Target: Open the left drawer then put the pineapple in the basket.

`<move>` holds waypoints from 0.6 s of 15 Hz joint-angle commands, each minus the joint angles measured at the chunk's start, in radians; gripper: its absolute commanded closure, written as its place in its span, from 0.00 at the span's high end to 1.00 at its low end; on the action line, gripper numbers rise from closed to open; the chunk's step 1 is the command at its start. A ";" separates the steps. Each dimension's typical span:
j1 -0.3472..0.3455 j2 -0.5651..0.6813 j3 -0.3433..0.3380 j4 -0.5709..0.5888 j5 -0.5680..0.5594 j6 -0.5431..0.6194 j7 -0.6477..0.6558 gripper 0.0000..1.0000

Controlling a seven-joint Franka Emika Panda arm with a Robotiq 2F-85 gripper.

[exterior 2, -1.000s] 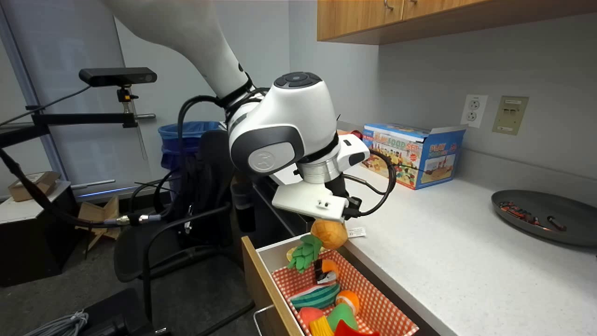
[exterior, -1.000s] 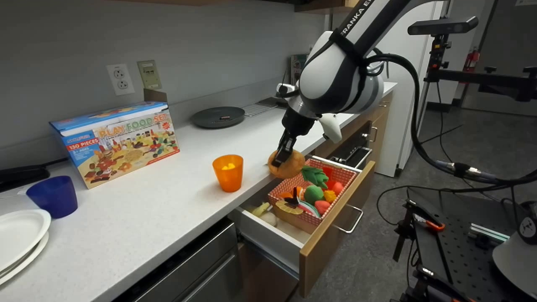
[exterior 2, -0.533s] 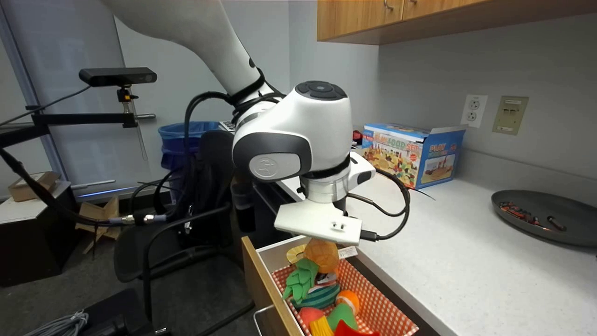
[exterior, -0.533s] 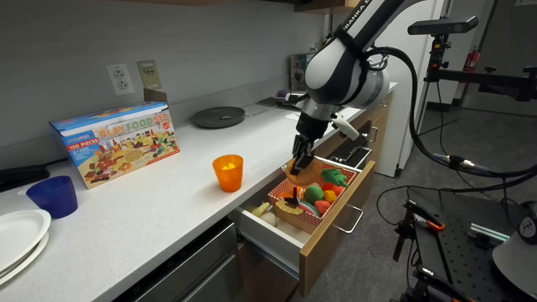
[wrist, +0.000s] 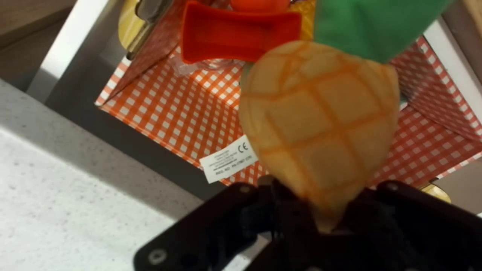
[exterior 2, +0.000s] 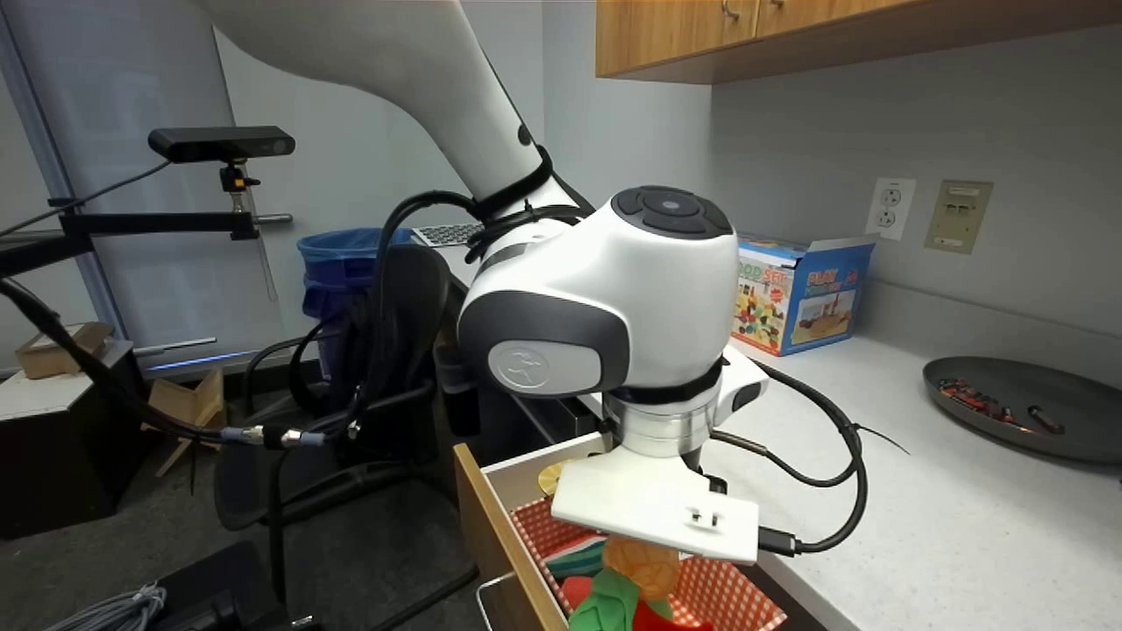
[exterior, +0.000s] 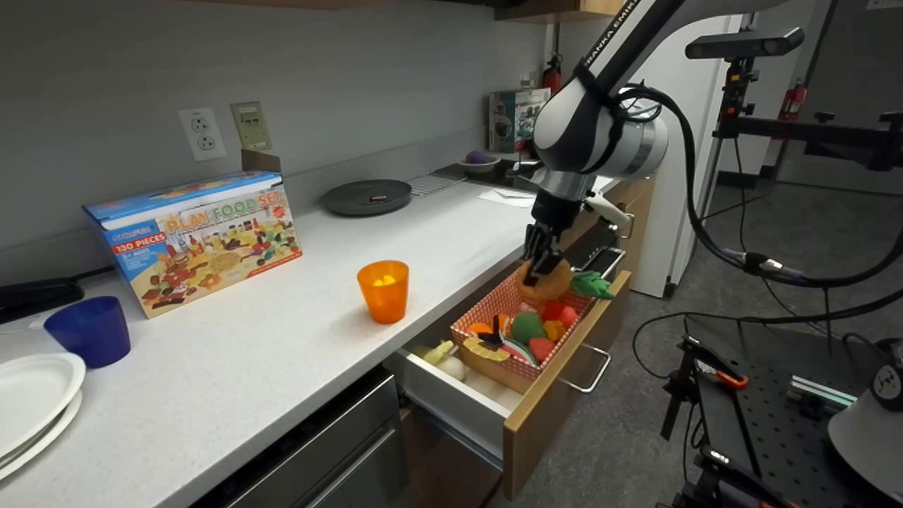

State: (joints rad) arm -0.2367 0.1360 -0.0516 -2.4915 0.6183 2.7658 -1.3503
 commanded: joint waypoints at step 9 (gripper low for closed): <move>0.011 0.077 0.004 0.080 -0.168 -0.066 -0.049 0.04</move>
State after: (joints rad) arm -0.2320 0.1829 -0.0360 -2.4563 0.5253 2.7543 -1.3859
